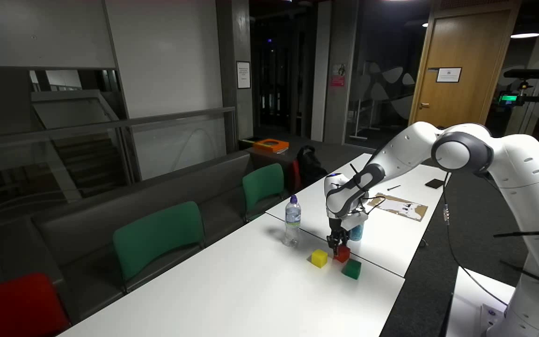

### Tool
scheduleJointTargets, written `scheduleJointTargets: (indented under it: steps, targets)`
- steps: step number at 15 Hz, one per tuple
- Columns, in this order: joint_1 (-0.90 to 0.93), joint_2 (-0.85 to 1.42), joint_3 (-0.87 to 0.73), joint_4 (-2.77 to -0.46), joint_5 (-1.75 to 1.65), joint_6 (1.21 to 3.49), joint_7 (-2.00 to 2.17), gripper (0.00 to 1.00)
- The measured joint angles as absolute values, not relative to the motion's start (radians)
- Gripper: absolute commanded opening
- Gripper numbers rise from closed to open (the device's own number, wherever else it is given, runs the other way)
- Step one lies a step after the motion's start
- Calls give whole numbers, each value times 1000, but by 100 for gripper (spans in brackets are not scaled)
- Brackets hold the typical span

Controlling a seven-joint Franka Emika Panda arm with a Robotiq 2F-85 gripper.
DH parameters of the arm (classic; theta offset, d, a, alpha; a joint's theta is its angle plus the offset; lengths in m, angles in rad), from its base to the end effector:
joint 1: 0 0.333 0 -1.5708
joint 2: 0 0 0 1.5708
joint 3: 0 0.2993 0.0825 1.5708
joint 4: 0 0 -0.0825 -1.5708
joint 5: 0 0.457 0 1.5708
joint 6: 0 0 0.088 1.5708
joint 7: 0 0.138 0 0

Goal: Stack the three blocks together.

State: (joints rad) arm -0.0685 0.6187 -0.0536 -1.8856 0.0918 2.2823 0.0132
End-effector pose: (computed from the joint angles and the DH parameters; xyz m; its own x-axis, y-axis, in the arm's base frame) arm 0.6304 -0.0753 0.0573 0.9573 -0.1882 -0.2195 -0.1974 -0.9801 -0.0207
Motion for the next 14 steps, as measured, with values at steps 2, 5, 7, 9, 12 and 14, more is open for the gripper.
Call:
scheduleJointTargets:
  steps: [2,5,7,9,12,14]
  targets:
    - [-68,609,-56,-1903,90,2283,13,31]
    - [-67,588,-58,-1919,87,2284,13,31]
    - [-67,572,-58,-1922,85,2285,13,31]
    - [-67,552,-58,-1926,82,2286,14,31]
    - [-64,517,-58,-1940,80,2286,16,31]
    - [-64,492,-58,-1961,80,2286,16,31]
